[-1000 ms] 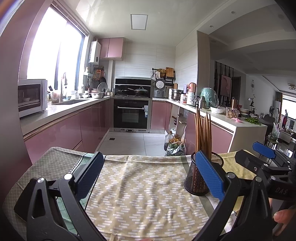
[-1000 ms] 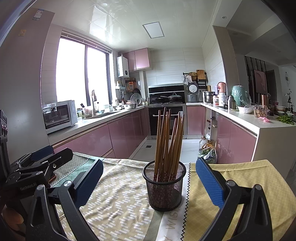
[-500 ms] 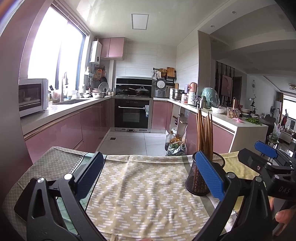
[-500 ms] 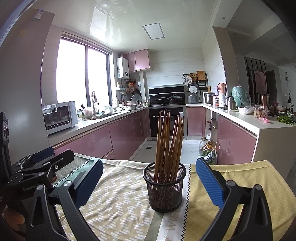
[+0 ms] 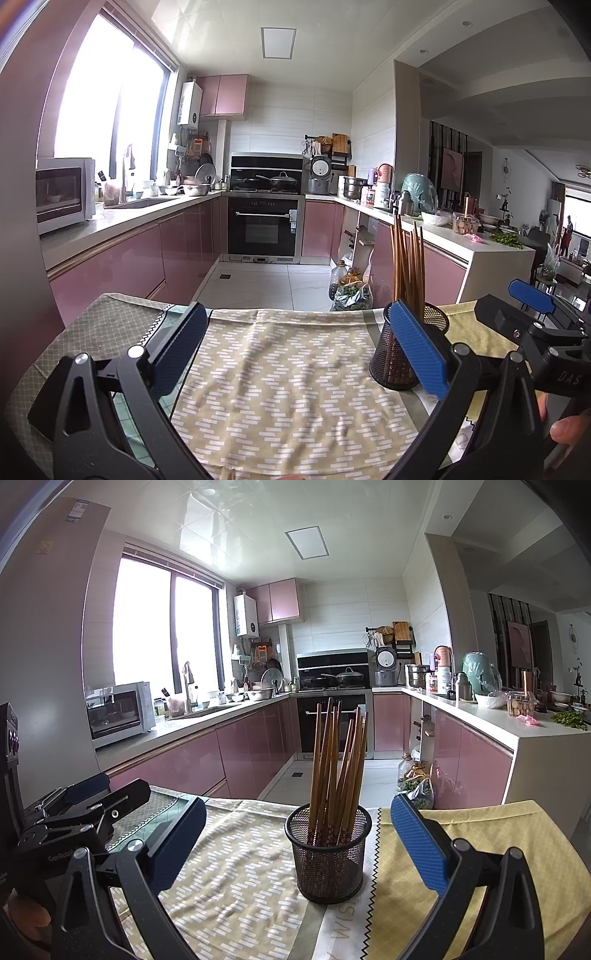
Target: Organize utensils
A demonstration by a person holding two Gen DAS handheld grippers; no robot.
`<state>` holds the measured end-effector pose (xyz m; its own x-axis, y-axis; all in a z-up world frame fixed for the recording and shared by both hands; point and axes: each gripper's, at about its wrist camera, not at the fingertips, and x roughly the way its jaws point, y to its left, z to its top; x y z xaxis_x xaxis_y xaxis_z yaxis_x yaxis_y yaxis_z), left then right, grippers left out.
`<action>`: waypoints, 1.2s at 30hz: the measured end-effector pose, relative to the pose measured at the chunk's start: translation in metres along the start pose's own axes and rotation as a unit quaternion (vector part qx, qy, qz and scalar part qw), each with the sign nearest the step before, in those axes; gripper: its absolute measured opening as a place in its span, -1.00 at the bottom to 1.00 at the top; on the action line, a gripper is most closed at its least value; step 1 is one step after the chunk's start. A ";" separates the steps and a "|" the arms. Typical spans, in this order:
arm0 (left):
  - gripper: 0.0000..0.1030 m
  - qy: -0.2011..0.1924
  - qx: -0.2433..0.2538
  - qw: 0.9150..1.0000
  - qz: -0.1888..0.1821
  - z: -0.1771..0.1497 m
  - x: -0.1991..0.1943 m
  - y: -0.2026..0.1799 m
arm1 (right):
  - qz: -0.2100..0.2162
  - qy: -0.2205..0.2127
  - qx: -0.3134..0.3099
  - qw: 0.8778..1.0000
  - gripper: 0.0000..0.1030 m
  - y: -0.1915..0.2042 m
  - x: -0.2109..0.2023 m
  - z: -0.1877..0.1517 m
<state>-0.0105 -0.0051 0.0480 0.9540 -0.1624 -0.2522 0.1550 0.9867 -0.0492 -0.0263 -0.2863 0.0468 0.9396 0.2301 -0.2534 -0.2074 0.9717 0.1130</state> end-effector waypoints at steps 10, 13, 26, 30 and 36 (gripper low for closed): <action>0.90 0.002 0.001 1.000 0.002 0.001 0.001 -0.002 | -0.001 0.003 0.000 1.000 0.88 0.000 0.001 -0.001; 0.90 0.001 0.001 1.000 0.002 0.001 0.001 -0.001 | -0.001 0.003 -0.001 1.000 0.88 -0.001 0.001 -0.002; 0.90 0.006 -0.001 1.000 0.003 -0.003 0.004 -0.001 | -0.001 0.005 -0.001 1.000 0.88 -0.002 0.002 -0.003; 0.90 0.009 -0.001 1.000 0.001 -0.003 0.004 -0.001 | 0.000 0.008 0.001 1.000 0.88 -0.002 0.003 -0.003; 0.90 0.009 -0.001 1.000 0.009 -0.004 0.006 0.001 | -0.001 0.011 0.000 1.000 0.88 -0.003 0.005 -0.004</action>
<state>-0.0061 -0.0049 0.0425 0.9521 -0.1439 -0.2697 0.1364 0.9896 -0.0466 -0.0225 -0.2875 0.0417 0.9334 0.2296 -0.2756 -0.2057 0.9720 0.1132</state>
